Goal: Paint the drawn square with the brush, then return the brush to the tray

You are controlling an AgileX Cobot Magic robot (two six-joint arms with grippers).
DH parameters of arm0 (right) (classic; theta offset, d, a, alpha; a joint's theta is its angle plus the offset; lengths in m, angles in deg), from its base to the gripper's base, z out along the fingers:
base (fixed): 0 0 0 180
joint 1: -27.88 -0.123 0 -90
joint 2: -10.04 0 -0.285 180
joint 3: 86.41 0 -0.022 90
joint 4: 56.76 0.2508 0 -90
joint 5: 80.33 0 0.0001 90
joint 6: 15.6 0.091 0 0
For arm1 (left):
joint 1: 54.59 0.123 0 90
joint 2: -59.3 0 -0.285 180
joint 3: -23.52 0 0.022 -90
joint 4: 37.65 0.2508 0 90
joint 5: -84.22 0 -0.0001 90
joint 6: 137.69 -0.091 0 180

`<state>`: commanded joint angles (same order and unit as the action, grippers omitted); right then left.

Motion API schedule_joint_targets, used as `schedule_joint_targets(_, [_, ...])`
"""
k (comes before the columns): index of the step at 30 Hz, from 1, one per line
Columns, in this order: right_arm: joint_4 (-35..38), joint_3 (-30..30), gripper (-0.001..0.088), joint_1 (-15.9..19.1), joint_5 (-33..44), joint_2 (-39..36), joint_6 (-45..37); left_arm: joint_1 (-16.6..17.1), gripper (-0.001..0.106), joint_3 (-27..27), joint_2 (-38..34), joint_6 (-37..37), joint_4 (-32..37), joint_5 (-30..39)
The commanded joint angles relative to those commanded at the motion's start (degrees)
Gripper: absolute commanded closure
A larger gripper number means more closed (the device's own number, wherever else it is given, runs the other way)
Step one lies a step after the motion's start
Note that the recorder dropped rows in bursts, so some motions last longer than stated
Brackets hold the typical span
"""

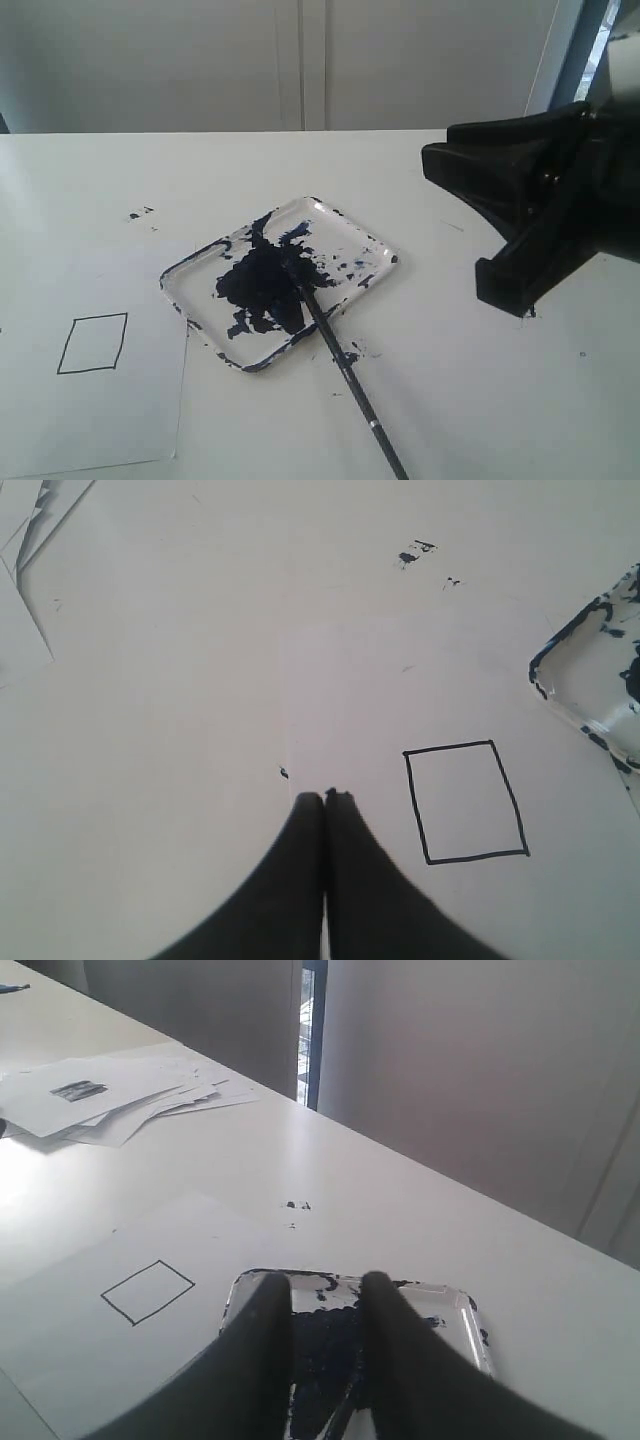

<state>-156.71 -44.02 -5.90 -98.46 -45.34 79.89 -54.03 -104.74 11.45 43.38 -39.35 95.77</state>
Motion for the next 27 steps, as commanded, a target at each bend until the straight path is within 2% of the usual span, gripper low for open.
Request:
schedule_joint_targets(4, [0.0,1.9,0.0629,0.0,4.0,0.0,5.3,0.0,0.105,0.0,0.0,0.0,0.0,0.0])
schedule_joint_targets(12, [0.0,2.2,0.0629,0.0,3.3,0.1,5.4,0.0,0.105,0.0,0.0,0.0,0.0,0.0])
schedule_joint_targets(14, [6.0,2.2,0.0629,0.0,3.3,0.1,3.2,0.0,0.105,0.0,0.0,0.0,0.0,0.0])
schedule_joint_targets(16, [15.1,2.2,0.0629,0.0,3.4,0.1,-5.3,0.0,0.105,0.0,0.0,0.0,0.0,0.0])
schedule_joint_targets(19, [30.7,2.4,0.0629,0.0,3.8,0.1,-24.6,0.0,0.105,0.0,0.0,0.0,0.0,0.0])
schedule_joint_targets(22, [50.8,2.9,0.0629,0.0,5.8,0.1,-47.2,0.0,0.105,0.0,0.0,0.0,0.0,0.0])
schedule_joint_targets(24, [65.2,2.9,0.0629,0.0,11.1,0.0,-66.3,0.0,0.105,0.0,0.0,0.0,0.0,0.0])
schedule_joint_targets(27, [80.7,2.9,0.0629,0.0,21.0,0.0,-91.2,0.0,0.105,0.0,0.0,0.0,0.0,0.0])
